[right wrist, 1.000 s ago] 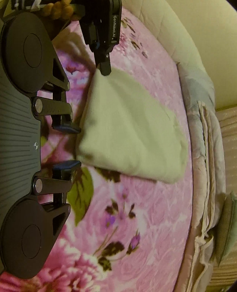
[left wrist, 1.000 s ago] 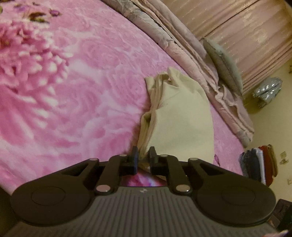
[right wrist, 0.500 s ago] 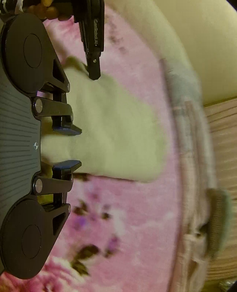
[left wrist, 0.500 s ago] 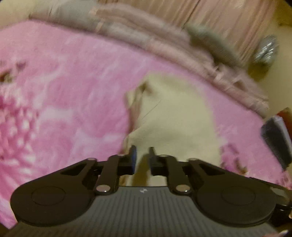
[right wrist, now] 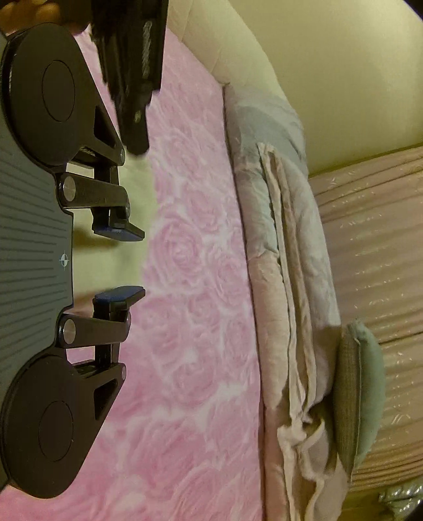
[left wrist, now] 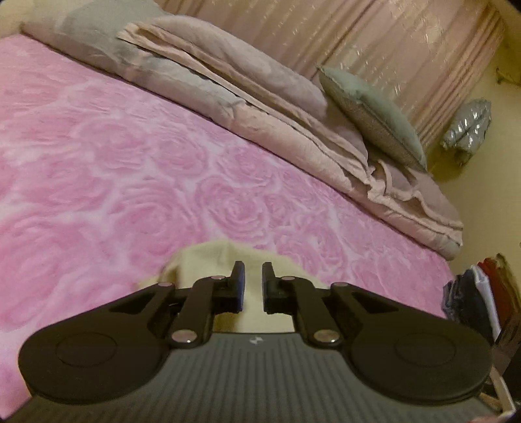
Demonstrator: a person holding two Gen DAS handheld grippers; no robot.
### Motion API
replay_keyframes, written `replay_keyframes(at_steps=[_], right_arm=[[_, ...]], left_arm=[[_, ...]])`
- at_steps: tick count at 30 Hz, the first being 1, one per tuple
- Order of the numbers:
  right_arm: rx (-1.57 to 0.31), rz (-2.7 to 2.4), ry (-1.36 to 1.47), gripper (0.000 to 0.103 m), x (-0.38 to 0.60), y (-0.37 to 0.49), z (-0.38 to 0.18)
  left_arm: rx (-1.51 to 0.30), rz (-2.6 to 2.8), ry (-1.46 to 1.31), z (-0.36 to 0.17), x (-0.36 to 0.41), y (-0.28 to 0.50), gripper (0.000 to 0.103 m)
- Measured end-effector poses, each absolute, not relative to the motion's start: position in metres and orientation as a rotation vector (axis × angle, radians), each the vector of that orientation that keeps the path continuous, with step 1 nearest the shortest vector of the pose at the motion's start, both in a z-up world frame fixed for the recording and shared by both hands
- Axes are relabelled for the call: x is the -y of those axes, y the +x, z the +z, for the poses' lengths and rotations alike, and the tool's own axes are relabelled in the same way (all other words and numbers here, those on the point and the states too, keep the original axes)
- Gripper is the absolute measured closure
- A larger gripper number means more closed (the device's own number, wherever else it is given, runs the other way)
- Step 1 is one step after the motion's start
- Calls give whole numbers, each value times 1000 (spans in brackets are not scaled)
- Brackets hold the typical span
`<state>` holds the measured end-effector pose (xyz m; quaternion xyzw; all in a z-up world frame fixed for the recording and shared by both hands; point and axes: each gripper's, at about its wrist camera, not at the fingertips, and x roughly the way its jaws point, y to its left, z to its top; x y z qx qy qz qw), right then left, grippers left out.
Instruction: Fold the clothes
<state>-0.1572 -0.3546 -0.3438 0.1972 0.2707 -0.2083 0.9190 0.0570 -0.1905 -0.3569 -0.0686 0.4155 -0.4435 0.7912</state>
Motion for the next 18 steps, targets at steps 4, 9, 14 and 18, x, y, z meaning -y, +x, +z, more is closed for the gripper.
replay_keyframes(at_steps=[4,9,14,18], right_arm=[[-625,-422,341,68,360,-125,-366],[-687,-412,247,68,354,-116,-366],[-576,-403,367,68,349,-172,-340],[-587,-372,378,68,321,-209,-337]], left_arm=[[-920,-855,-18,-403,207,68,100],[-915,-869,-42,-400,194,69,100],[-858,-899,-122,-364,154,59,99],[-851,-955,-87,-358,123,25,99]])
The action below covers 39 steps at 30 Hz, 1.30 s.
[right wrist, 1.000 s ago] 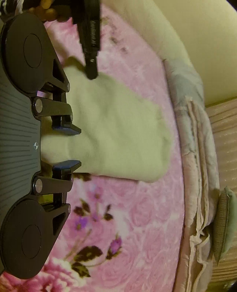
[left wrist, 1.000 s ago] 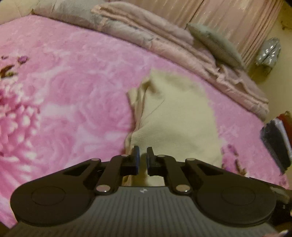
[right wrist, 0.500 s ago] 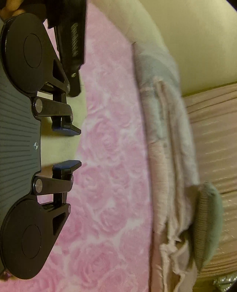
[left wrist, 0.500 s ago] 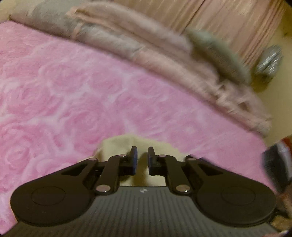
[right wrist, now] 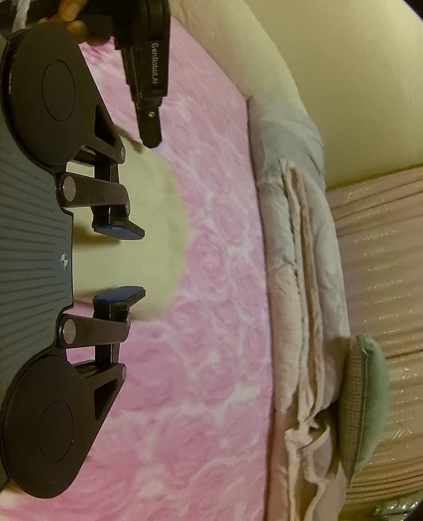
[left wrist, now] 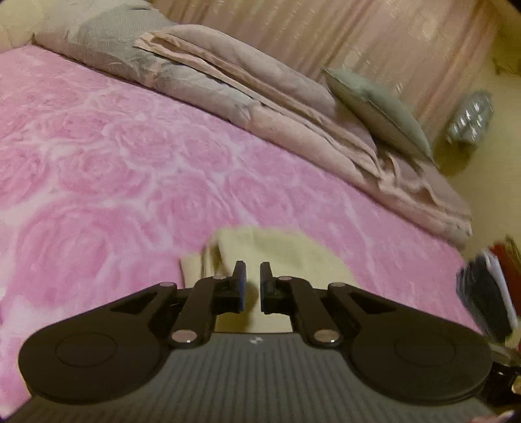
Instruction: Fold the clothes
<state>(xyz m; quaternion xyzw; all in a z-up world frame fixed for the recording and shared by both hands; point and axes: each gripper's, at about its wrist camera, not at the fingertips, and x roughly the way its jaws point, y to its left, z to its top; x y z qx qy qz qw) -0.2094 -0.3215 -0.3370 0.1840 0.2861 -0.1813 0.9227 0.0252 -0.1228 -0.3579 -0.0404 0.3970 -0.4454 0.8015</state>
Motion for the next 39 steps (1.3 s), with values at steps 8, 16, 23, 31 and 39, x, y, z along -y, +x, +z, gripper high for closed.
replay_keyframes(at_steps=[8,16,23,31,39], right_arm=[[-739,-367,328,67,300,-211,-341],[-765,-351,393,19,243,-283,-324],[-815,-374,451,19,209,-330,-319],[-801,-395,458,19,194,-353,-310],[-792,-403,482,19,199,-358,-310]], left_arm=[[-869,-861,40,-353,120,6,92],[-925,-758,180,-320,73,-73,81],[-969,-717,235,-317,29,-132,77],[-947,-720,250,-307,11,-158,75],[-950,-719,227,-309,11,-160,71]])
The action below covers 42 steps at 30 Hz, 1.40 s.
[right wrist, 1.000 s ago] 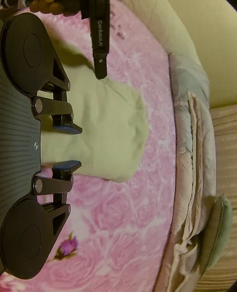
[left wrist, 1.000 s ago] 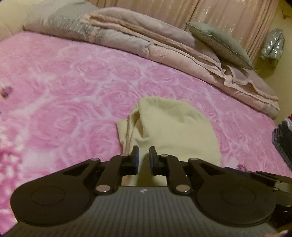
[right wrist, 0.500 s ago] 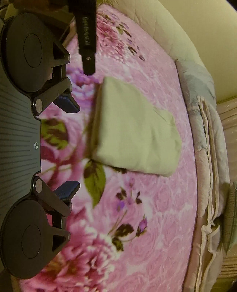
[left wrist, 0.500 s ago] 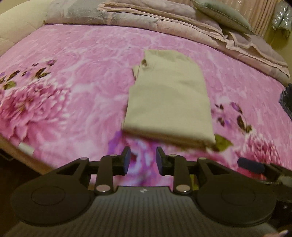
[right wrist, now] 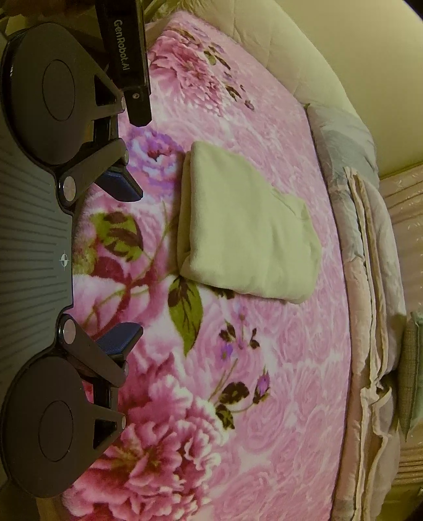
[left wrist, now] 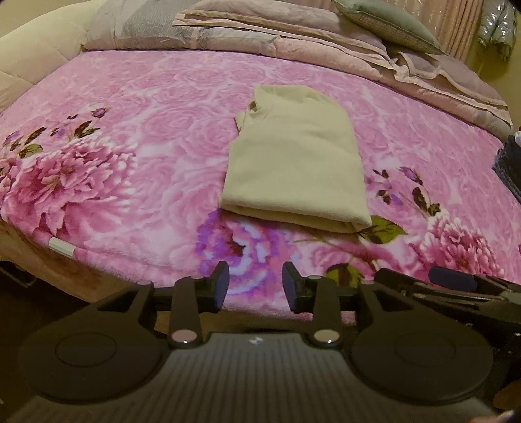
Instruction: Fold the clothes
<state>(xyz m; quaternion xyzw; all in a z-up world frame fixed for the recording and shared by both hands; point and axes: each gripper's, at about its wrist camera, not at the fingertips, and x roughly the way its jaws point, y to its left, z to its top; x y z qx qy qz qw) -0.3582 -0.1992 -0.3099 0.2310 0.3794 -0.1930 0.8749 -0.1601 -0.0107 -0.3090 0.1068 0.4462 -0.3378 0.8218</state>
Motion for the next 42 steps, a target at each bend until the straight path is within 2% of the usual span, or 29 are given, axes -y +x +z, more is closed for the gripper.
replay_keyframes(at_steps=[2,7,15,20,24,25,26,28,31,38,42], right_arm=[[-790,-412,496,19,203,-360,-312],[-783,-459,573,19,224,-369,-319],[-761,-551,674,19,269,-384,-328],[-761,-583,696,19,289,-388,-330],[-761,-595,719,19,298,-389,-334],[-760,-597,722,19,300,-389,-335],[-759,-599,725,19,301,-388,-336],[-757,-597,732,19,303,-388,-337],[-755,-589,741,19,306,-388,-338],[-751,-553,754,19,309,-386,-336],[-737,-453,823,19,305,-373,-340]], left_arm=[[-962,-726,176,-311,8,-156,66],[-1103,-769,-460,-347,-29,-118,64],[-1167,-645,-795,-390,-14,-94,63],[-1190,-569,-821,-413,10,-90,62],[-1150,-541,-823,-422,24,-94,66],[-1138,-536,-823,-422,28,-94,70],[-1137,-530,-829,-424,31,-93,84],[-1166,-525,-879,-430,30,-86,94],[-1181,-561,-881,-425,24,-75,96],[-1067,-635,-761,-369,-43,-27,98],[-1063,-632,-659,-369,-85,16,97]])
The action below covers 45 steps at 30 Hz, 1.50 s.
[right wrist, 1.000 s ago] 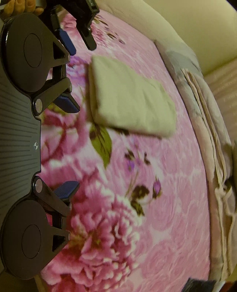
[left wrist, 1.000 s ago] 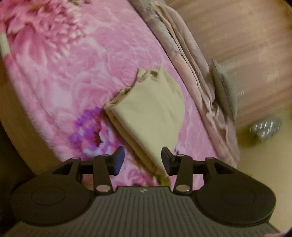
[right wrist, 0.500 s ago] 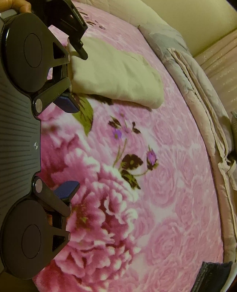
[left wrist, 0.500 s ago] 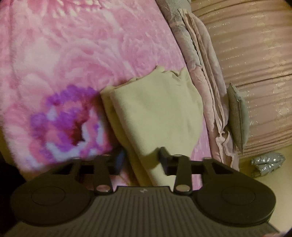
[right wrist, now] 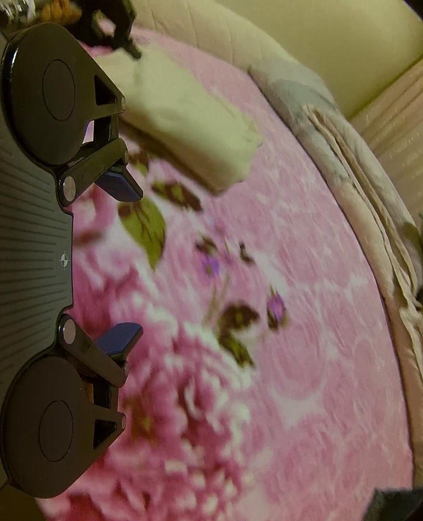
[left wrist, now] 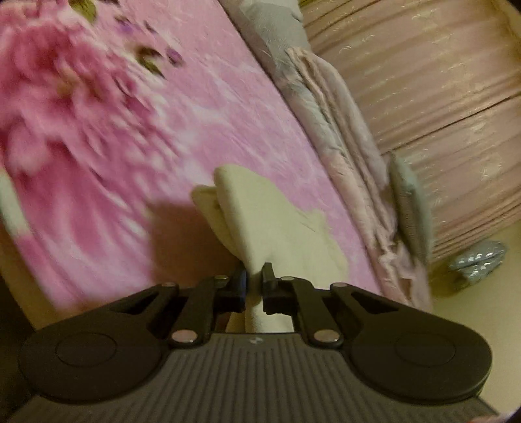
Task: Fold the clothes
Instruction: 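Grasp the folded shirt's edge with the left tool while the right tool grasps it, then lift the folded shirt with both tools and carry it toward the clothes stack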
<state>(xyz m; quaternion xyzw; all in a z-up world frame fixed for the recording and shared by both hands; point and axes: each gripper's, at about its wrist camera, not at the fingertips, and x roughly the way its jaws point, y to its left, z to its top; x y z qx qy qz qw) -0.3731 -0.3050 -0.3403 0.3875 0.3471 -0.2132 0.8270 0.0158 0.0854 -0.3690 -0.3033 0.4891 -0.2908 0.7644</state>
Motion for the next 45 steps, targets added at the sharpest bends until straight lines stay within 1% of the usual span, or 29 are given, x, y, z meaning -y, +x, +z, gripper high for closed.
replay_keyframes(at_steps=[2,3,4,5,6,7,11,13,15,16,17,18,19,20,21,23,27,28,29,31,32,36,37,38,39,42,45], right_arm=[[-715,-385,890,19,305,-363,-345],[-696,-347,935,19,306,-356,-348],[-670,-306,992,19,307,-348,-353],[-643,-265,1048,19,308,-341,-357],[-615,-224,1104,19,310,-332,-362],[-588,-189,1158,19,311,-323,-368],[-519,-163,1277,19,321,-283,-388],[-506,-175,1279,19,328,-266,-394],[-512,-174,1269,19,333,-249,-399],[-523,-164,1253,24,333,-241,-400],[-536,-160,1237,39,333,-234,-401],[-555,-168,1224,48,332,-229,-402],[-564,-172,1217,55,331,-227,-403],[-552,-166,1224,64,331,-229,-403],[-543,-163,1232,67,329,-232,-404],[-546,-178,1257,71,319,-242,-402],[-579,-197,1311,72,287,-260,-397],[-589,-200,1325,71,277,-265,-395],[-599,-206,1324,66,270,-269,-393],[-611,-242,1238,52,264,-274,-383],[-612,-277,1162,46,263,-276,-374],[-513,-368,786,46,256,-277,-327],[-483,-375,688,48,252,-274,-316],[-460,-355,587,67,243,-268,-307],[-450,-318,502,81,232,-259,-304],[-462,-208,283,83,200,-235,-309],[-543,-240,226,85,196,-215,-341]], left_arm=[[-1099,-632,-655,-379,-98,31,94],[-1117,-624,-695,-384,-103,34,93],[-1109,-627,-731,-386,-106,32,89],[-1091,-644,-753,-386,-108,28,76],[-1077,-651,-774,-386,-109,23,70],[-1068,-649,-794,-387,-110,18,66],[-1127,-618,-873,-402,-114,-2,65],[-1156,-617,-876,-410,-113,-10,65],[-1157,-617,-878,-417,-109,-15,68],[-1157,-614,-884,-421,-108,-16,76],[-1160,-620,-893,-424,-106,-16,92],[-1167,-633,-904,-426,-106,-15,96],[-1160,-646,-891,-425,-105,-14,97],[-1141,-658,-857,-420,-104,-11,98],[-1126,-668,-833,-416,-105,-6,98],[-1100,-685,-802,-406,-112,8,98],[-1066,-703,-724,-392,-127,37,98],[-1078,-697,-692,-391,-130,44,98],[-1094,-684,-656,-391,-132,50,98],[-1108,-663,-592,-387,-138,60,97],[-1075,-662,-567,-380,-142,60,97],[-909,-691,-491,-344,-139,47,97],[-885,-717,-472,-340,-131,42,97],[-866,-745,-450,-336,-121,38,97],[-848,-766,-424,-334,-111,33,97],[-821,-788,-359,-340,-79,20,97],[-815,-751,-310,-356,-60,17,97]])
